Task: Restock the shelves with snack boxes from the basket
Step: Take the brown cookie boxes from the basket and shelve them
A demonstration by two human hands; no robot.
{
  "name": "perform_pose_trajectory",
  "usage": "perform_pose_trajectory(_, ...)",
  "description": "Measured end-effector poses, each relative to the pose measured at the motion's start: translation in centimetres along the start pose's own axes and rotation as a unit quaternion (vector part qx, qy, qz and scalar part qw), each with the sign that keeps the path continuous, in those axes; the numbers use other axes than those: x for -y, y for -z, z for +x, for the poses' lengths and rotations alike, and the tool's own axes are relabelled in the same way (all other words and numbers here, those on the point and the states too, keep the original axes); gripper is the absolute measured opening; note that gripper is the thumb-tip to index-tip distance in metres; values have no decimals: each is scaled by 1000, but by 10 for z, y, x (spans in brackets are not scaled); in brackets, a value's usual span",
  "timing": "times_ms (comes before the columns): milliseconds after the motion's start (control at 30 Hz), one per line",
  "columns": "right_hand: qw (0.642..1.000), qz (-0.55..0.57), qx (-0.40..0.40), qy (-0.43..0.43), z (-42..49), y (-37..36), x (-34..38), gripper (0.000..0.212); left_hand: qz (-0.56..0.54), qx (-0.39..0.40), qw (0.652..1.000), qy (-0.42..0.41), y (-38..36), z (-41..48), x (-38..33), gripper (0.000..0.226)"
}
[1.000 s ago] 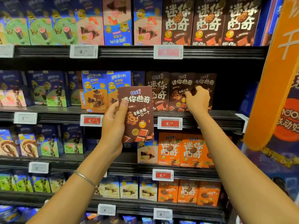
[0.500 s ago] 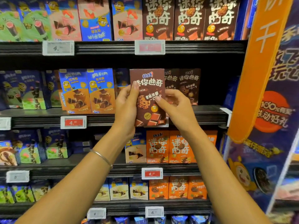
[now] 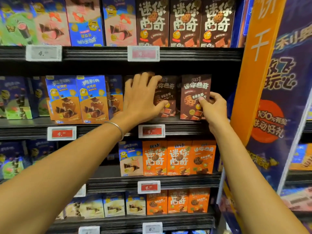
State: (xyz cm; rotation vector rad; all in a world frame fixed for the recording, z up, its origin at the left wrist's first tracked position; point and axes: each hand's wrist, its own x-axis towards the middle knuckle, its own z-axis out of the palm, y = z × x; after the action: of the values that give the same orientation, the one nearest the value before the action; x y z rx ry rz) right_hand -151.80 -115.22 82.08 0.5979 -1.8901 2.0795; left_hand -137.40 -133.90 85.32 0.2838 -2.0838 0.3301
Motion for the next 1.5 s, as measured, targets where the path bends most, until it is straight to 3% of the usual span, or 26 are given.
perform_pose_trajectory(233, 997, -64, 46, -27, 19, -17, -8, 46, 47, 133, 989, 36, 0, 25, 16, 113)
perform_pose_trajectory(400, 994, -39, 94, -50, 27, -22, -2, 42, 24, 144, 989, 19, 3, 41, 22, 111)
perform_pose_trajectory(633, 992, 1, 111, -58, 39, -32, -8, 55, 9, 235, 972, 17, 9, 63, 27, 110)
perform_pose_trajectory(800, 989, -6, 116, -87, 47, -32, -14, 97, -34, 284, 958, 34, 15, 71, 28, 114)
perform_pose_trajectory(867, 989, 8, 118, -90, 49, -31, -16, 101, -33, 312, 948, 53, 14, 71, 26, 114)
perform_pose_trajectory(1000, 984, 51, 127, -112, 54, -33, -19, 99, -34, 328, 942, 60, 10, 70, 25, 109)
perform_pose_trajectory(1133, 978, 109, 140, -114, 59, -37, -20, 50, -55, 299, 952, 30, 8, 72, 26, 107)
perform_pose_trajectory(1200, 977, 116, 130, -120, 59, -38, -22, 38, -49, 295, 954, 23, 7, 73, 26, 101)
perform_pose_trajectory(1500, 978, 117, 112, -131, 62, -40, -27, 37, 3, 260, 966, -3, 7, 73, 22, 95)
